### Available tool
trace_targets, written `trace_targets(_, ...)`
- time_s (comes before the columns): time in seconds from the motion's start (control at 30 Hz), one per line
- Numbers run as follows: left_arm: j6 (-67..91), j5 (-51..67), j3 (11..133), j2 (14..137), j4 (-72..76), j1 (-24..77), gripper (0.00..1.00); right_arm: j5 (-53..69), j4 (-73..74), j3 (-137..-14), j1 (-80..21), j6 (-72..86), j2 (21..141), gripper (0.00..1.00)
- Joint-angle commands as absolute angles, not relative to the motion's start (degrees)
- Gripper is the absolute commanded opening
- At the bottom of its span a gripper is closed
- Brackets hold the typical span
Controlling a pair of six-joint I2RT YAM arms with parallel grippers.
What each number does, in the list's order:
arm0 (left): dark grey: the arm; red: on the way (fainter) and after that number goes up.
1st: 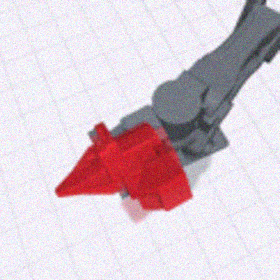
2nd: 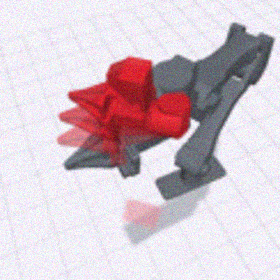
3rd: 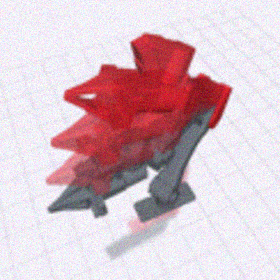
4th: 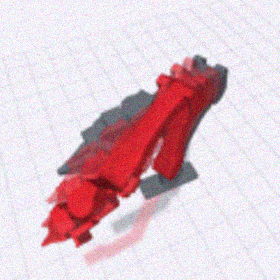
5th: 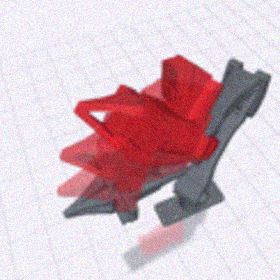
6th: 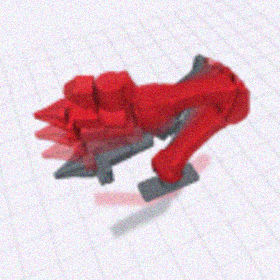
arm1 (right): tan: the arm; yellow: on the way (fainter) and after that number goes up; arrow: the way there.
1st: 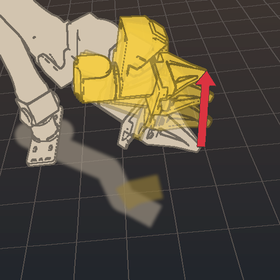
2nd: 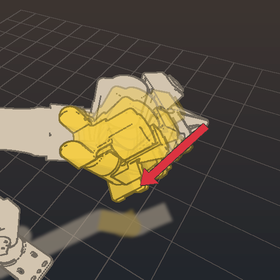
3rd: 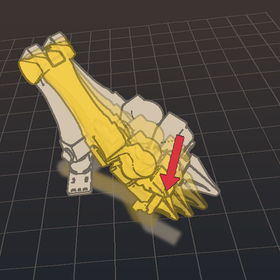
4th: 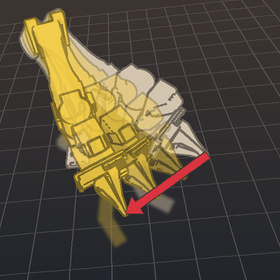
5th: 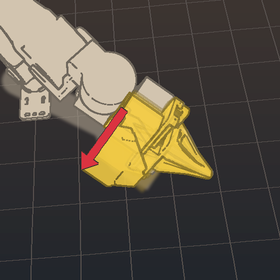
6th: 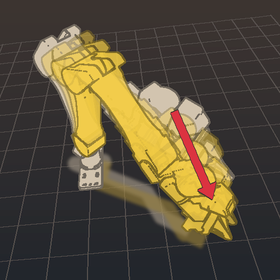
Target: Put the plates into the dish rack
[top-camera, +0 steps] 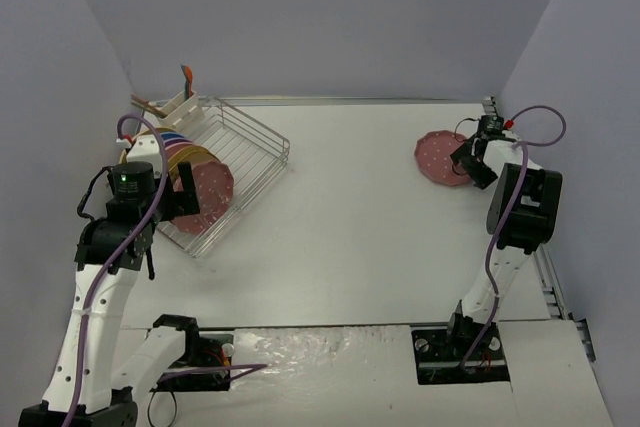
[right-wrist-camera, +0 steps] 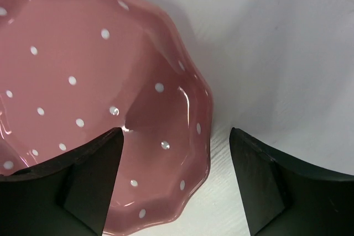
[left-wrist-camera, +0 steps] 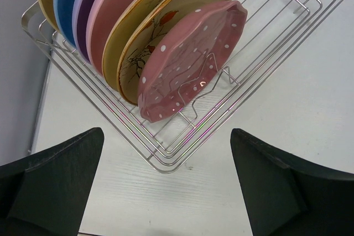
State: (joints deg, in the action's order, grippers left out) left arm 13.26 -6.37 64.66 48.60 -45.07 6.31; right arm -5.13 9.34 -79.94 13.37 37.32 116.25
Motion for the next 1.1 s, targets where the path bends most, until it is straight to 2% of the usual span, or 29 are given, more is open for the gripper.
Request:
trace_targets(0.0, 15.98, -4.81, 65.52, 48.65, -42.91, 6.13, 0.97, -5.29, 6.38, -81.62, 14.84, 35.66, 117.32, 0.66)
trace_targets(0.13, 17.05, -2.88, 65.13, 49.15, -41.92, 6.15, 0.97, -3.76, 5.09, -79.95, 15.82, 35.03, 117.86, 0.56)
trace_targets(0.53, 17.54, -1.28, 65.02, 49.45, -41.91, 6.15, 0.97, -1.76, 5.27, -76.61, 15.82, 34.26, 117.42, 0.34)
trace_targets(0.63, 18.26, -0.37, 65.04, 49.22, -42.01, 6.07, 0.97, -1.33, 5.96, -76.04, 15.91, 34.71, 117.25, 0.22)
trace_targets(0.7, 18.74, -0.1, 64.95, 48.93, -41.97, 6.11, 0.97, -0.67, 6.11, -75.59, 15.87, 34.85, 116.88, 0.08)
trace_targets(0.77, 19.93, 0.82, 65.02, 48.57, -41.79, 6.13, 0.97, 1.1, 6.13, -74.76, 15.82, 34.87, 116.08, 0.01)
trace_targets(1.07, 31.27, 10.51, 63.11, 48.89, -35.97, 7.37, 0.97, 7.98, 5.32, -66.93, 12.42, 35.49, 106.73, 0.0)
